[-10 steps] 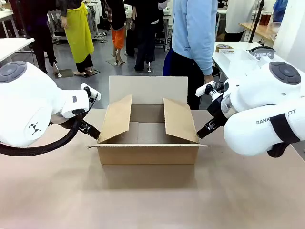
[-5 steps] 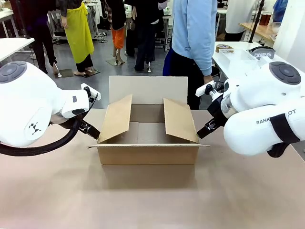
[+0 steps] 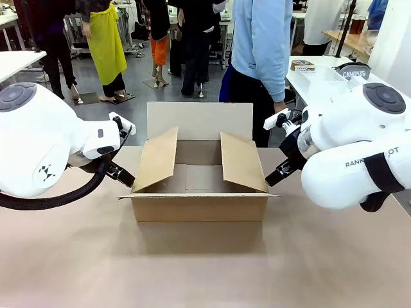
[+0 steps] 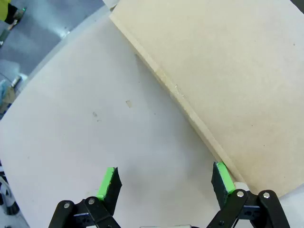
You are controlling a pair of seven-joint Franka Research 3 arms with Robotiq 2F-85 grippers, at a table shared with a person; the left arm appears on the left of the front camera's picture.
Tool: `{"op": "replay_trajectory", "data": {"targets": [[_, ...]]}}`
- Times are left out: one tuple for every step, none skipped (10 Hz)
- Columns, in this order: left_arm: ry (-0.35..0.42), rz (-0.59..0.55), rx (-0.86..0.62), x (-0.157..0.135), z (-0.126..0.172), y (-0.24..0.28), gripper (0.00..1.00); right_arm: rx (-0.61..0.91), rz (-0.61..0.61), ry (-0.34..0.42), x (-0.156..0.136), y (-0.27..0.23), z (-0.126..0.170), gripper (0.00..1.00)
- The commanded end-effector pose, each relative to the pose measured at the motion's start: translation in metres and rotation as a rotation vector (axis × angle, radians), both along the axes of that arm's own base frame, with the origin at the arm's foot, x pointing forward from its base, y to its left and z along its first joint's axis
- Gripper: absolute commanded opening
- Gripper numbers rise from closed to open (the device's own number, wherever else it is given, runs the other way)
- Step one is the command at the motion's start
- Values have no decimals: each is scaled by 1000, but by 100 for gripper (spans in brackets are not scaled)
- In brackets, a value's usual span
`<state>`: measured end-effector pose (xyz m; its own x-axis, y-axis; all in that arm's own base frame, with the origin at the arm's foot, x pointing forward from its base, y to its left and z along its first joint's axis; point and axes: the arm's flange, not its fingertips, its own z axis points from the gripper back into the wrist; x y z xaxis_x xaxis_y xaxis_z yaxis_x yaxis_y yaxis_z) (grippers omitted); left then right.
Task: Pack the gift set into the box.
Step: Place both hands on the side flaps of the Package Box and spread them outward.
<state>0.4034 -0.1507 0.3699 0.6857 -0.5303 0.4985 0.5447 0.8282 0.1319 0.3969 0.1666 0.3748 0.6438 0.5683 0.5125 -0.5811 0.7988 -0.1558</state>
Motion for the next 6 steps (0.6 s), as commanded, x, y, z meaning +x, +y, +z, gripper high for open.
{"op": "replay_trajectory", "data": {"targets": [[-1,-1,0,0,0,0,100,0,0,0,0,0,0,100],[0,0,0,0,0,0,100,-24,2,20,0,-5,14,100],[-43,-13,62,-16,17,8,100,25,-14,64,0,-23,34,100],[-40,-35,71,-36,38,24,100,98,-6,85,-6,-45,55,100],[-61,-34,9,-53,63,43,100,187,-10,78,-15,-69,76,100],[-74,-13,-106,-73,90,66,100,301,-30,99,-25,-96,96,100]]}}
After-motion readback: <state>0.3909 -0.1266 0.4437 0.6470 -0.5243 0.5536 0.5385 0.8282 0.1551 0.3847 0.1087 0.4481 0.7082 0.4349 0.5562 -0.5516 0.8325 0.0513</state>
